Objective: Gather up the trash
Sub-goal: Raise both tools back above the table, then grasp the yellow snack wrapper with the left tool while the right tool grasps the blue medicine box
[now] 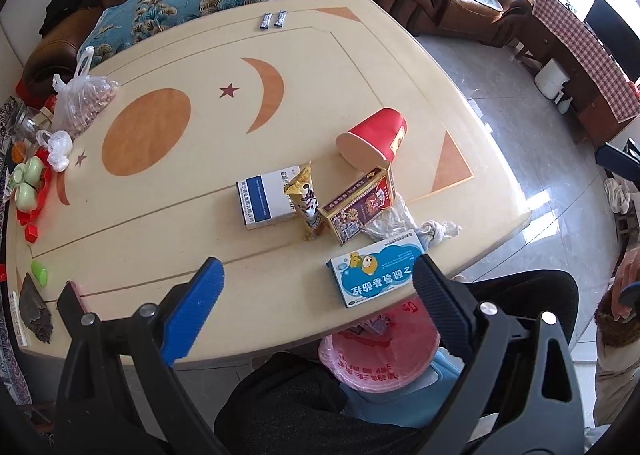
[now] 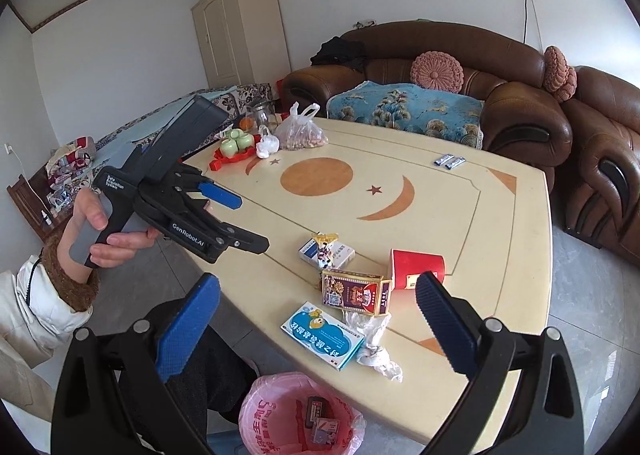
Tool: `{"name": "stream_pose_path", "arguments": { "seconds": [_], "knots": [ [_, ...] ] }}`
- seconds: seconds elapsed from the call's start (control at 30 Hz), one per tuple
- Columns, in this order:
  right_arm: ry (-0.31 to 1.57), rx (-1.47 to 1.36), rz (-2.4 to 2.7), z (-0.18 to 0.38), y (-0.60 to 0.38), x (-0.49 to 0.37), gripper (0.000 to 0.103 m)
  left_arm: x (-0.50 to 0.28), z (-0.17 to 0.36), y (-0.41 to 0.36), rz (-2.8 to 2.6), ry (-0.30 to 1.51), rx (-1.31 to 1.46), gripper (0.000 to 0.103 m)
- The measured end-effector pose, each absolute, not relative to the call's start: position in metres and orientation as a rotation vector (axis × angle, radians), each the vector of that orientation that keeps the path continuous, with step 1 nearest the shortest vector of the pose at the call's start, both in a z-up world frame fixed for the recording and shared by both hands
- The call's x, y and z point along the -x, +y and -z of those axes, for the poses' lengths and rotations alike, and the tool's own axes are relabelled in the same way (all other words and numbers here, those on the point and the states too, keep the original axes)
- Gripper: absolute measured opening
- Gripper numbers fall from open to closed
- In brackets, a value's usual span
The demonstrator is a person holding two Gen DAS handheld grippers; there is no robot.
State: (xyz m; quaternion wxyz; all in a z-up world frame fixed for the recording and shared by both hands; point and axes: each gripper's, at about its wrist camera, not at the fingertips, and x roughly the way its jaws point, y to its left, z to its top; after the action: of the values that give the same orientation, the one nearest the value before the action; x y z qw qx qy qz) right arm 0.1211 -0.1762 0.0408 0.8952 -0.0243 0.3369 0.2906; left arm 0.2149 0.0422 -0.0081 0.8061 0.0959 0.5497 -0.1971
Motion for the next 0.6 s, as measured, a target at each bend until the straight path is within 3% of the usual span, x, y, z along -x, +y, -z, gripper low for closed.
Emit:
{"name": "stream_pose_path", "arguments": {
  "seconds": [0.6],
  "knots": [
    [0.83,0.116,-0.692,0.018,-0.148,-0.156,0.096,-0.259,0.057,0.041,0.42,1.288,-0.144,0.093]
  ]
}}
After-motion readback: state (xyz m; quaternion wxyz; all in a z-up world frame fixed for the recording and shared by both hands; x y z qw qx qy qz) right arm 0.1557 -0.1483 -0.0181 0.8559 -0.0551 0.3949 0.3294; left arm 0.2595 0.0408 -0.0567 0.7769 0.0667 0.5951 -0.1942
